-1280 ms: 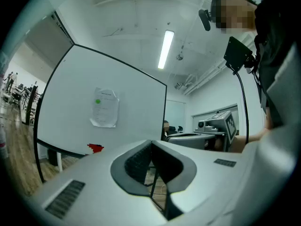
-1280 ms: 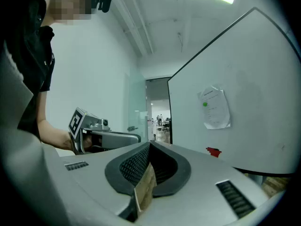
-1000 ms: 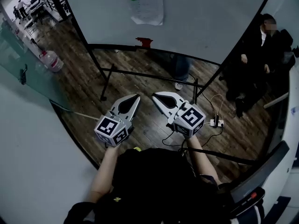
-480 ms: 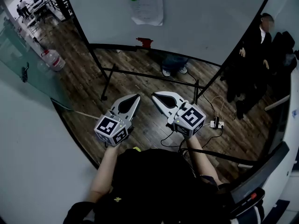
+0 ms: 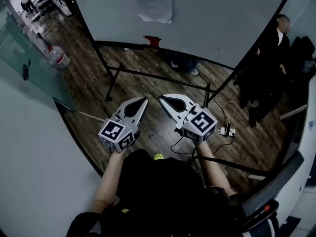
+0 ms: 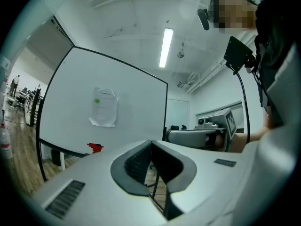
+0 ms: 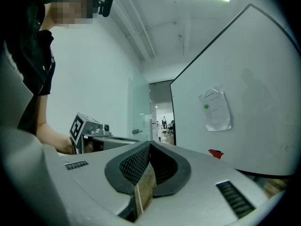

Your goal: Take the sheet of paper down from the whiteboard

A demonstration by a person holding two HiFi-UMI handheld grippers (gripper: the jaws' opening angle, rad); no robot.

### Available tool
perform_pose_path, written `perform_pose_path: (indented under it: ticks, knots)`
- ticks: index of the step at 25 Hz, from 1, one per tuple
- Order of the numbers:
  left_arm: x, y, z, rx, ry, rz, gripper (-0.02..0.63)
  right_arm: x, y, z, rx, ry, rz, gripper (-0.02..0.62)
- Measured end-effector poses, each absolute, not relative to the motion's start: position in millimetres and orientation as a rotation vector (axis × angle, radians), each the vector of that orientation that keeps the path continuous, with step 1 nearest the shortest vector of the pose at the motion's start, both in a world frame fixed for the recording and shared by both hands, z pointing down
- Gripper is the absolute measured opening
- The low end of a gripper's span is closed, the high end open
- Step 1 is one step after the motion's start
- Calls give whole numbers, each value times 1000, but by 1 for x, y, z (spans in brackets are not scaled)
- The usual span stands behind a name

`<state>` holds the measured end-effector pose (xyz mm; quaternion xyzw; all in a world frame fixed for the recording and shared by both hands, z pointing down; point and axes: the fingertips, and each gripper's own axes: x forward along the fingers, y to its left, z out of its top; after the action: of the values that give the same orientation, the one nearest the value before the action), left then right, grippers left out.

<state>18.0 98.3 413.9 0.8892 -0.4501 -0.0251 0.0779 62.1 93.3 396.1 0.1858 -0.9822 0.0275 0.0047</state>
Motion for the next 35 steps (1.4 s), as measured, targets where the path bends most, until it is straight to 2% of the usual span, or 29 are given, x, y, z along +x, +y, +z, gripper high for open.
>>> perform_pose_path:
  ticks: [17,35]
  knots:
    - [5,66,418,2654,-1359,-70,26,52,60,398,585,-3082,93,11]
    - [-20,-31,416,2664,-1289,-102,27,19,-31,399,638,-3050,125,11]
